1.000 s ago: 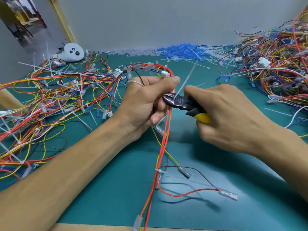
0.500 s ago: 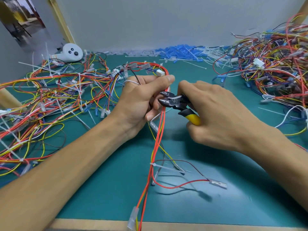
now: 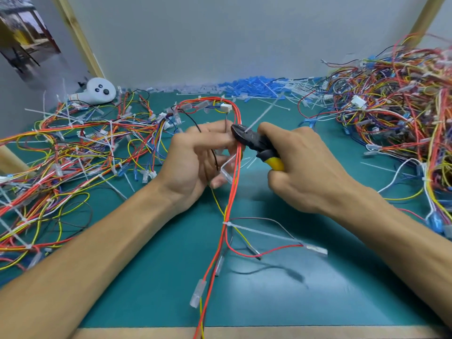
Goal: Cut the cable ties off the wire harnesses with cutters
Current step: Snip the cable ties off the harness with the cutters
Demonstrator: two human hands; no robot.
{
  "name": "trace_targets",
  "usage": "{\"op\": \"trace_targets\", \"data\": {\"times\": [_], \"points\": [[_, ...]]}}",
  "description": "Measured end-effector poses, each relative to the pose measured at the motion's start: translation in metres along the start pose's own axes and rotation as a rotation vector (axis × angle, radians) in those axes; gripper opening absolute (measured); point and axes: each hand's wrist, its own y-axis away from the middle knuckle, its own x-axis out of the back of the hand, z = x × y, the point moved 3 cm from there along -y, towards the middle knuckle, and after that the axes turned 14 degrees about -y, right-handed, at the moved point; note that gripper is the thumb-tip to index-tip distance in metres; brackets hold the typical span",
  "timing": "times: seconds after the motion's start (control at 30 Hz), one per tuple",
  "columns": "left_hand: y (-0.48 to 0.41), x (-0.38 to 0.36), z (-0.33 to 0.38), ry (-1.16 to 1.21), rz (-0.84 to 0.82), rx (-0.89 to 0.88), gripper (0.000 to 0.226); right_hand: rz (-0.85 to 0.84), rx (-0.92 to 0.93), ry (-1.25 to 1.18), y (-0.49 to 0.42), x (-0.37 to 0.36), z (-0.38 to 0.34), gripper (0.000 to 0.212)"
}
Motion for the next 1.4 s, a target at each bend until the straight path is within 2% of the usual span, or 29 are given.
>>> {"op": "trace_targets", "data": {"times": [0.1,0.23,0.37,0.53,0.73,0.87,1.0,1.07,1.17,1.4], "points": [[0.0,0.0,0.0,-0.002,-0.018,0.005,0.024,-0.004,-0.044,0.001,-0.002,-0.001,0.002,0.016],[0.0,0.0,0.0,0.009,0.041,-0.054,0.006,0.021,-0.081,-0.113,-0.002,0.0,0.001,0.013],[-0.001,0.0,0.004,-0.011,0.096,-0.172,0.014,-0.004,-0.183,-0.391,-0.002,-0.004,-0.003,0.019],[0.001,0.001,0.01,-0.217,0.262,-0.292,0.012,-0.193,-0.36,-0.822,0.0,-0.009,-0.012,0.023],[0.006,-0.005,0.015,-0.34,0.368,-0.337,0.009,-0.465,-0.585,-1.35,0.0,-0.01,-0.012,0.027],[0.006,-0.004,0.015,-0.358,0.4,-0.339,0.014,-0.51,-0.65,-1.566,0.004,-0.012,-0.007,0.041],[0.004,-0.005,0.015,-0.39,0.408,-0.353,0.021,-0.513,-0.631,-1.477,0.002,-0.022,0.005,0.048],[0.004,-0.006,0.012,-0.422,0.402,-0.338,0.019,-0.474,-0.62,-1.408,0.0,-0.028,0.012,0.05],[0.002,-0.003,0.01,-0.345,0.408,-0.32,0.011,-0.388,-0.603,-1.34,-0.002,-0.03,0.024,0.063],[-0.005,0.007,0.006,-0.228,0.423,-0.244,0.011,-0.298,-0.506,-1.214,-0.002,-0.007,0.027,0.053]]}}
